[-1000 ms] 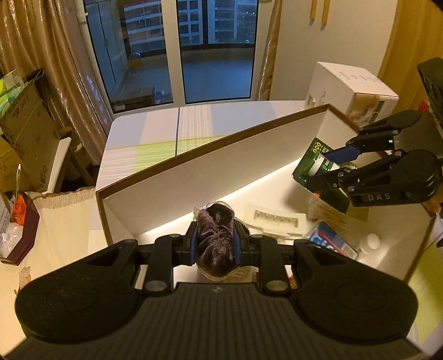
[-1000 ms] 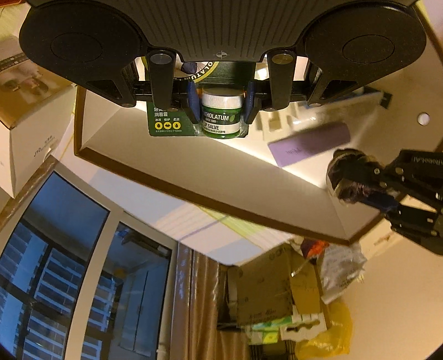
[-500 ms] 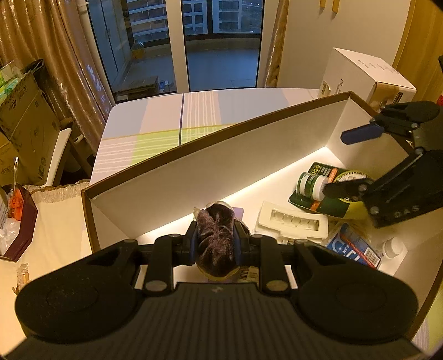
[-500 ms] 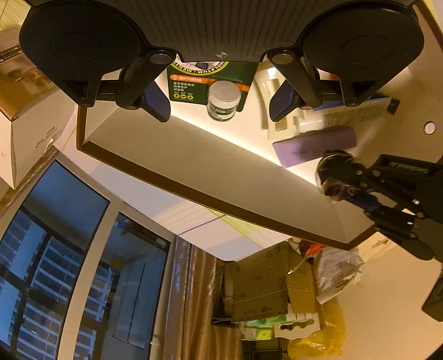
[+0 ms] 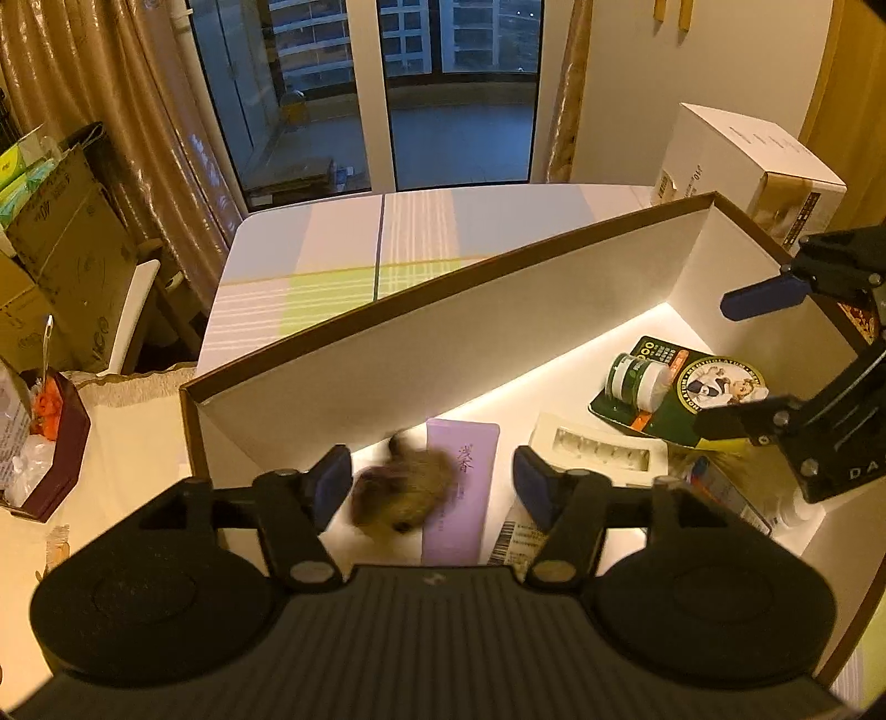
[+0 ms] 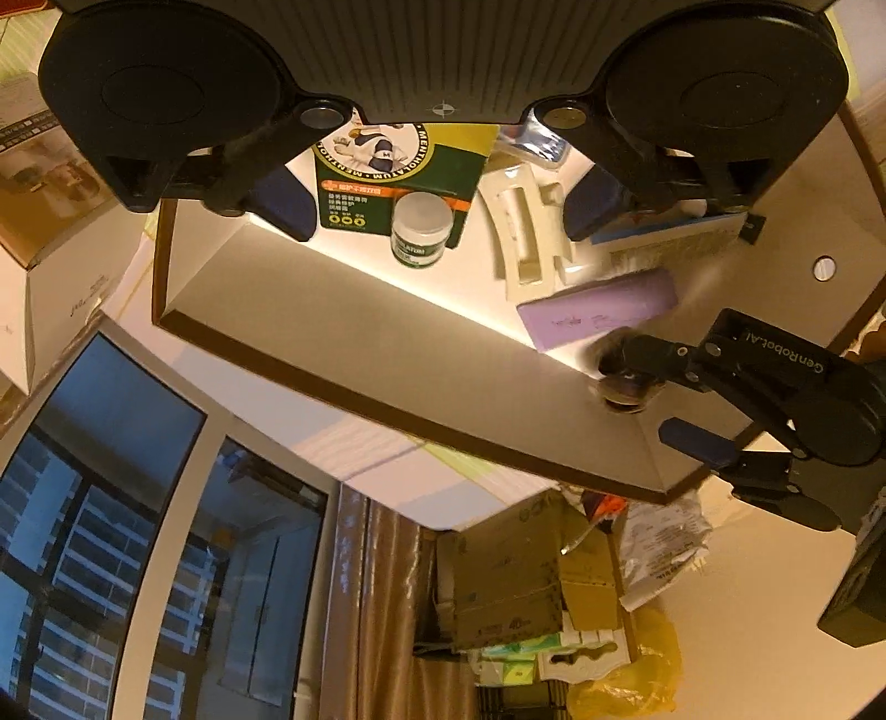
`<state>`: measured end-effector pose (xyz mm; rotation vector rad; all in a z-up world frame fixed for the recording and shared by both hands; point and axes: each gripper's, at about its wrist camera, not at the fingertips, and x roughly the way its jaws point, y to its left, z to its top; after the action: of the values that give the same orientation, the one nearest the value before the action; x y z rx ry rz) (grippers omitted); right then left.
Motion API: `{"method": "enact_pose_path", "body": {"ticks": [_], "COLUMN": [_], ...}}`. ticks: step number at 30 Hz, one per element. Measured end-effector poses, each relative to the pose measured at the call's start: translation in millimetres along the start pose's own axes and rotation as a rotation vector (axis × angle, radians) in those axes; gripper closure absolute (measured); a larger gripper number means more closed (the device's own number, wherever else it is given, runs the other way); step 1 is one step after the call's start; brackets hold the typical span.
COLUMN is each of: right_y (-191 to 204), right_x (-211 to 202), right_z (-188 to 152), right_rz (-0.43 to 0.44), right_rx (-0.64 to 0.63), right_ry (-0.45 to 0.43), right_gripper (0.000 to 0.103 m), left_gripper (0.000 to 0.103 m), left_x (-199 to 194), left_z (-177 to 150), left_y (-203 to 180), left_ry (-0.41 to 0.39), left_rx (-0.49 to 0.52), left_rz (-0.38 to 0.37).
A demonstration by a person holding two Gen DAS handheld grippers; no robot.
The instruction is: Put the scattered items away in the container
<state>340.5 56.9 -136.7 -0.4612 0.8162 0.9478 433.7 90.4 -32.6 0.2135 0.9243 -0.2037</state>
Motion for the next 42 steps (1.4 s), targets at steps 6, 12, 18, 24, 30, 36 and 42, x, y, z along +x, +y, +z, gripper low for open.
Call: {"method": "enact_pose_path", "body": {"ticks": [6,12,18,24,30,36,42], "right_y": [9,14,15,18,24,31,38], "right_x": [-12,-19,-30,-45,-58,-72,-87], "right_z": [1,-1,-8,-15,-24,-35,-42], "right_rz": [0.014,-0.012,-0.046,-0.074,-0.105,-0.105,-0.112], "right_rx": [0.013,0.053,0.128,0.209,0.272,0.314,0.334], "right_ry": [0.002,0.029,0.051,0.051,0.049,0.044,0.033], "right_gripper": [0.002,0.002,0.002,0.002,0.002,0.002,0.001], "left_gripper": [0.027,0.021,0.017,0.013,0.011,0.01,0.009], "left_x": [-12,-27,-43,-59,-76,-92,-106], "left_z": [-1,-4,-6,-7,-9,-17,-25], "left_y": [1,-3,-9,-13,-26,-40,-49], "left_ry": [-0.011,-0.014,-0.018,-0.031,-0.044,-0.049,-0.053], "left_rx": [-0.02,-0.032,-0.054,-0.091,-0.088,-0.083,-0.088], "left_rz": [0.003,0.002,-0.002,0.01,0.003,0.008,0.022]}}
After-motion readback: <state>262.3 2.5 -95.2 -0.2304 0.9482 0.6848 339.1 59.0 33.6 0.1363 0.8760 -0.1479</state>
